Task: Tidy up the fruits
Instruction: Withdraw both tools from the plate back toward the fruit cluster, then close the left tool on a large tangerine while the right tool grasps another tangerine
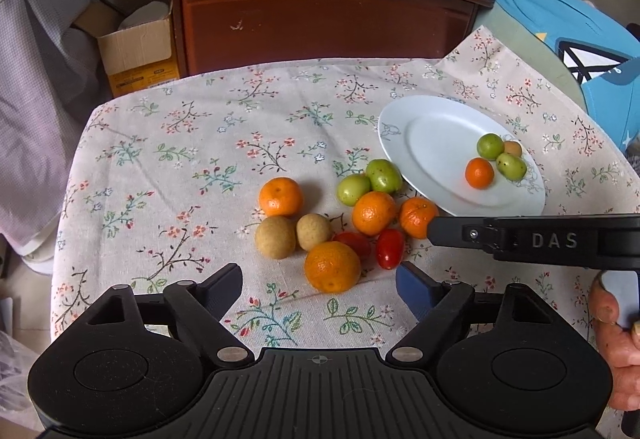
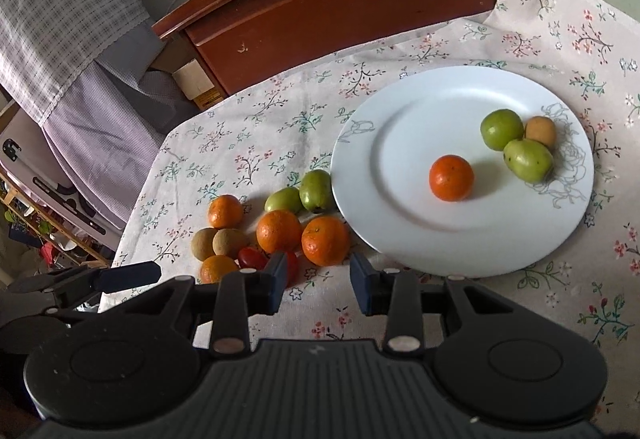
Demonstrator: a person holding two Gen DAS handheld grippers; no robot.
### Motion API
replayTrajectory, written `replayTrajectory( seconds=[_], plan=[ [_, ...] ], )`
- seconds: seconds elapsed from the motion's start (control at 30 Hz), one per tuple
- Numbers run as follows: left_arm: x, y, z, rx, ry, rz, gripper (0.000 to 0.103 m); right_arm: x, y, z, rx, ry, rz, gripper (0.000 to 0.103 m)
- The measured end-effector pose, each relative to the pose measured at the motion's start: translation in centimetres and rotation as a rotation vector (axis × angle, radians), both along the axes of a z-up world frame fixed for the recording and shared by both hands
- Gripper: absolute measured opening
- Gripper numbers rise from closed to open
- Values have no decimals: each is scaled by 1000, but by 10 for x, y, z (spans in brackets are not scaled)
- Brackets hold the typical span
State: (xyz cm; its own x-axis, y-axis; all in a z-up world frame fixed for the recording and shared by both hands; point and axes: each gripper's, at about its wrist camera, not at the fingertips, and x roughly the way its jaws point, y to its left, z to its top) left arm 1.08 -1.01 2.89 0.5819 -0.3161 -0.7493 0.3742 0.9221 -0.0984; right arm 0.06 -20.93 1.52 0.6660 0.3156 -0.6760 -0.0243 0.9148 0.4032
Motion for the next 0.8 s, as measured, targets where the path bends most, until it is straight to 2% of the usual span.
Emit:
replayTrajectory(
  seconds=[0.23,0.4,0.63,0.8],
  plan=[
    [4,-3,-6,-3,-4,-15,66,9,2,-7,7,10,-9,36],
    [9,-5,-10,-12,-5,-11,66,12,6,-9,-7,4,-10,36],
    [13,-12,-19,-2,31,-18,43,15,6,-13,-6,8,-17,36],
    [12,-13,-20,-4,22,-17,42,17,8,-15,-13,-5,-20,36]
  ],
)
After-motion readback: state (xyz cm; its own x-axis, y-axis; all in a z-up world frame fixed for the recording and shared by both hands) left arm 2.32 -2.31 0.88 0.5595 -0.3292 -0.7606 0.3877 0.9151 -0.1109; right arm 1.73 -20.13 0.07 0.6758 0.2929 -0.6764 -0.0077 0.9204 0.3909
